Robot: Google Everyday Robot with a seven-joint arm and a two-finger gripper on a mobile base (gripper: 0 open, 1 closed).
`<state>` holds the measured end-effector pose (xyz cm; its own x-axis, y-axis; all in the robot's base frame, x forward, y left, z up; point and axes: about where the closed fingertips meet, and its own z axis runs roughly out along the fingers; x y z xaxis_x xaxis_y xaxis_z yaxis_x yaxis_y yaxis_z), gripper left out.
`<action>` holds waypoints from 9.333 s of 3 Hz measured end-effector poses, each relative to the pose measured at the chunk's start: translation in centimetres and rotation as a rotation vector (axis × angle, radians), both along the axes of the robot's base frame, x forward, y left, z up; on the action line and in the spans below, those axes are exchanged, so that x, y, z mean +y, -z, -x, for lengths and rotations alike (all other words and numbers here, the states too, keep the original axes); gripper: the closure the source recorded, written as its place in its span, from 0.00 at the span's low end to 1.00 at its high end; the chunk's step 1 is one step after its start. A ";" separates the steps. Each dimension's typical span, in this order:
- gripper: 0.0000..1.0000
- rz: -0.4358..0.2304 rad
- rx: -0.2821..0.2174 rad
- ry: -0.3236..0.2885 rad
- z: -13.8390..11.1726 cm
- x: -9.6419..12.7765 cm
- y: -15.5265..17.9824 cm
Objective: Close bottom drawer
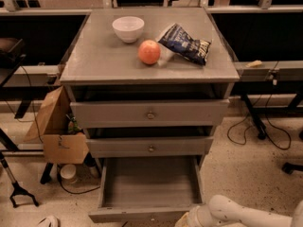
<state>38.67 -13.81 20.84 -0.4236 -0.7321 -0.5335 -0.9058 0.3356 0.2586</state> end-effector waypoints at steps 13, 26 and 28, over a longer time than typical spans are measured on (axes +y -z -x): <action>0.39 0.037 -0.053 0.014 -9.6 2.6 1.8; 0.00 0.113 -0.051 0.111 -14.8 3.4 3.8; 0.42 0.135 -0.054 0.121 -18.4 4.3 3.8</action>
Offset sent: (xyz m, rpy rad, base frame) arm 0.0695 0.0215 -0.0559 -0.0606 0.0285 -0.0253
